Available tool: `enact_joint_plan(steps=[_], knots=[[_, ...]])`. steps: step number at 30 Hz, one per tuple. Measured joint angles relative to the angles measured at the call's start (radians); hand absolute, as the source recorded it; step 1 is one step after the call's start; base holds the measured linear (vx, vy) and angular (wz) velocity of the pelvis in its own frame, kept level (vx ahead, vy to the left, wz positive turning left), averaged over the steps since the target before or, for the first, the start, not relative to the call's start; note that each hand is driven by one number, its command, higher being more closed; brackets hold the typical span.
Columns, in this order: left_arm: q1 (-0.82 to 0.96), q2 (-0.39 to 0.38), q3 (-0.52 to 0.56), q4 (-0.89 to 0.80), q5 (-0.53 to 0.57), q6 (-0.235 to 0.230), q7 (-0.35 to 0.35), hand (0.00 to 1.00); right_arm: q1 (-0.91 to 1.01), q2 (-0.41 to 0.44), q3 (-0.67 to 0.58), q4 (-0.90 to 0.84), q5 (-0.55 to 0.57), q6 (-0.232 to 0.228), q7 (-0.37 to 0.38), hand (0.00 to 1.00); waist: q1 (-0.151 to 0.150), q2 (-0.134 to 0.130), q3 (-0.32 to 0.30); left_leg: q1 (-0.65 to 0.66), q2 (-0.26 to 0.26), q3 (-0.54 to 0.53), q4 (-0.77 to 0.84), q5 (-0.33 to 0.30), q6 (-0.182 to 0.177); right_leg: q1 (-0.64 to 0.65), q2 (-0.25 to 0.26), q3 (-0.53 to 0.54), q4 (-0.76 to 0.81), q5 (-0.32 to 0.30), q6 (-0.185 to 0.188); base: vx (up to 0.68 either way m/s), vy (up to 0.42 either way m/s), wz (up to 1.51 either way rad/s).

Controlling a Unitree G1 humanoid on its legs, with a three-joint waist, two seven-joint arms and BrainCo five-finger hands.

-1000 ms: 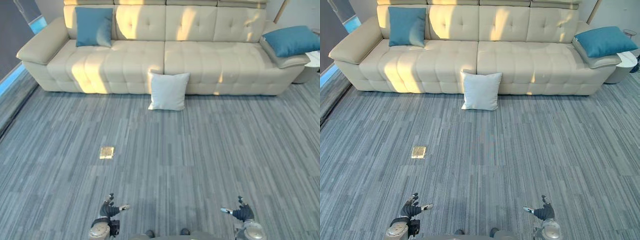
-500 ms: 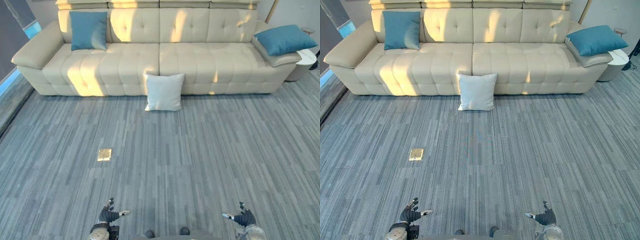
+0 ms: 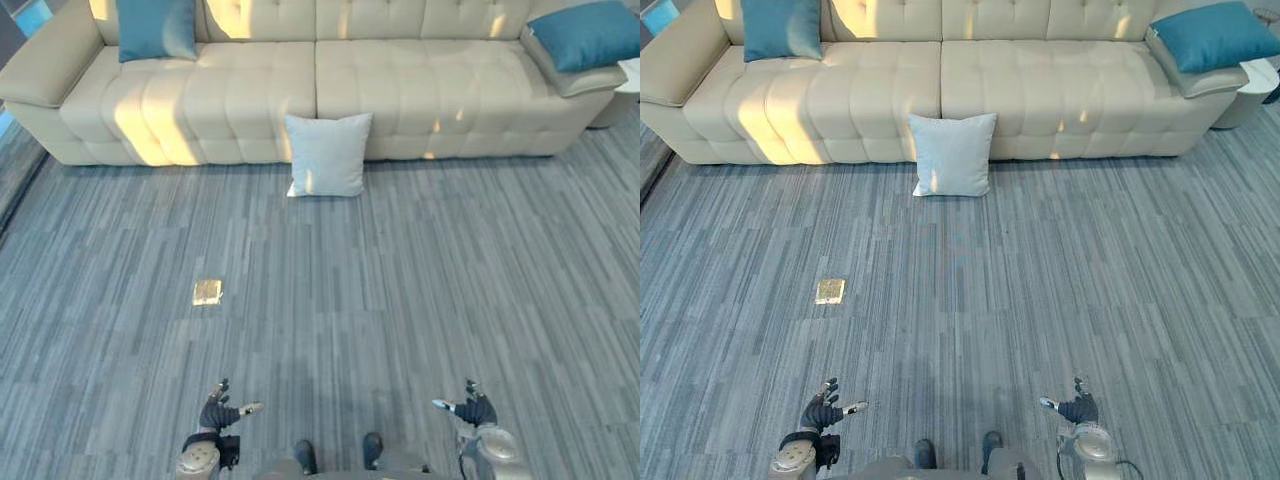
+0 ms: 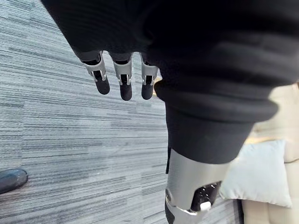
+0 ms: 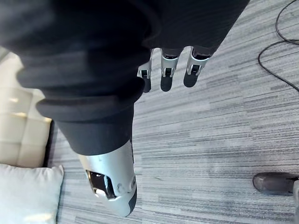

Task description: Pick up cushions and gather them together orderly.

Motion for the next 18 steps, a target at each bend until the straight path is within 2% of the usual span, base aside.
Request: enact_joint_plan(steps=[1, 3, 4, 5, 6, 7, 8, 10, 11, 12, 13, 14, 15, 17, 18], knots=[[-0.005, 0.007, -0.003, 0.0, -0.003, 0.001, 0.001, 0.0, 0.01, 0.0, 0.003, 0.0, 0.0, 0.003, 0.001, 0.0, 0.0, 0.006, 0.012, 0.028, 0.004, -0.011, 0.007, -0.021, 0.005, -0.038, -0.004, -0.042, 0.014, -0.033, -0.013, 0.38, 0.06, 0.22], [-0.028, 0.025, -0.004, 0.003, -0.008, 0.001, 0.003, 0.0, -0.001, -0.004, 0.003, 0.001, 0.0, 0.003, 0.0, 0.0, -0.017, -0.004, 0.028, 0.07, 0.016, -0.027, -0.002, -0.035, 0.0, -0.113, 0.0, -0.113, -0.088, -0.031, -0.028, 0.39, 0.036, 0.3], [-0.038, 0.029, -0.004, 0.003, -0.011, 0.001, 0.005, 0.0, -0.004, -0.007, 0.003, 0.001, 0.0, 0.003, 0.0, 0.0, -0.022, -0.005, 0.034, 0.088, 0.019, -0.034, -0.017, -0.036, -0.003, -0.128, 0.002, -0.129, -0.144, -0.019, -0.03, 0.38, -0.025, 0.48], [-0.062, 0.029, -0.005, 0.004, -0.017, 0.001, 0.01, 0.0, -0.004, -0.019, 0.002, 0.001, 0.0, 0.002, -0.001, 0.0, -0.034, -0.002, 0.043, 0.123, 0.033, -0.057, -0.05, -0.036, -0.008, -0.152, 0.021, -0.157, -0.276, 0.037, -0.037, 0.54, -0.058, 0.7], [-0.069, 0.029, -0.006, 0.007, -0.019, -0.001, 0.015, 0.0, 0.002, -0.028, 0.001, 0.001, 0.0, 0.003, -0.001, 0.0, -0.05, -0.005, 0.043, 0.156, 0.038, -0.083, -0.08, -0.034, -0.041, -0.161, 0.042, -0.162, -0.412, 0.118, -0.048, 0.58, -0.069, 0.74], [-0.073, 0.029, -0.007, 0.01, -0.02, -0.001, 0.015, 0.0, 0.011, -0.032, 0.001, 0.001, 0.0, 0.003, -0.002, 0.0, -0.058, -0.008, 0.044, 0.172, 0.039, -0.096, -0.085, -0.04, -0.059, -0.165, 0.052, -0.156, -0.442, 0.189, -0.081, 0.78, -0.129, 0.75], [-0.085, 0.016, -0.008, 0.031, -0.02, -0.001, 0.013, 0.0, 0.007, -0.048, -0.009, 0.003, 0.0, 0.005, -0.009, 0.0, -0.071, 0.017, 0.046, 0.202, 0.083, -0.122, -0.068, -0.047, -0.109, -0.169, 0.065, -0.172, -0.376, 0.271, -0.147, 0.67, -0.115, 0.49], [-0.094, 0.01, -0.007, 0.036, -0.02, -0.002, 0.013, 0.0, -0.003, -0.041, -0.018, -0.01, 0.0, 0.005, -0.014, 0.0, -0.073, 0.021, 0.051, 0.192, 0.079, -0.121, -0.014, 0.022, -0.197, -0.164, 0.046, -0.182, -0.311, 0.192, -0.155, 0.67, -0.146, 0.33], [-0.093, 0.0, -0.005, 0.037, -0.02, -0.002, 0.013, 0.0, -0.001, -0.041, -0.018, -0.017, 0.0, 0.005, -0.013, 0.0, -0.073, 0.025, 0.055, 0.185, 0.077, -0.121, 0.035, 0.058, -0.197, -0.146, 0.04, -0.187, -0.293, 0.169, -0.16, 0.66, -0.182, 0.26], [-0.082, -0.025, -0.001, 0.037, -0.02, -0.001, 0.013, 0.0, 0.015, -0.041, -0.011, -0.045, 0.0, 0.006, -0.013, 0.0, -0.071, 0.033, 0.063, 0.144, 0.081, -0.114, 0.21, 0.144, -0.184, -0.069, 0.036, -0.208, -0.291, 0.13, -0.165, 0.65, -0.196, 0.21], [-0.057, -0.045, 0.002, 0.028, -0.02, -0.002, 0.012, 0.0, 0.033, -0.041, 0.014, -0.088, 0.003, 0.005, -0.013, 0.0, -0.063, 0.028, 0.068, 0.063, 0.12, -0.1, 0.471, 0.258, -0.195, 0.035, 0.033, -0.205, -0.337, 0.099, -0.169, 0.64, -0.168, 0.16], [-0.045, -0.052, 0.002, 0.018, -0.019, -0.004, 0.01, 0.0, 0.035, -0.036, 0.023, -0.106, 0.01, 0.001, -0.014, 0.0, -0.062, 0.036, 0.067, 0.011, 0.15, -0.082, 0.605, 0.253, -0.19, 0.081, 0.046, -0.204, -0.363, 0.089, -0.173, 0.73, -0.132, -0.09], [-0.042, -0.061, 0.01, 0.007, -0.019, -0.004, 0.004, 0.0, 0.028, -0.02, 0.042, -0.138, 0.032, -0.006, -0.017, 0.0, -0.039, 0.04, 0.068, -0.106, 0.206, -0.029, 0.829, 0.191, -0.127, 0.174, 0.064, -0.184, -0.414, 0.06, -0.18, 0.56, -0.059, -0.21], [-0.046, -0.067, 0.013, -0.011, -0.02, -0.004, -0.007, 0.0, 0.022, -0.006, 0.054, -0.154, 0.041, -0.008, -0.016, 0.0, -0.007, 0.016, 0.079, -0.23, 0.238, 0.015, 0.914, 0.139, -0.086, 0.262, 0.064, -0.164, -0.475, 0.031, -0.17, 0.5, -0.041, -0.23], [-0.043, -0.073, 0.013, -0.02, -0.02, -0.004, -0.008, 0.0, 0.013, -0.004, 0.07, -0.155, 0.042, -0.004, -0.017, 0.0, 0.011, 0.01, 0.083, -0.32, 0.245, 0.035, 0.899, 0.113, -0.065, 0.322, 0.062, -0.15, -0.522, 0.016, -0.161, 0.56, 0.022, -0.32]])
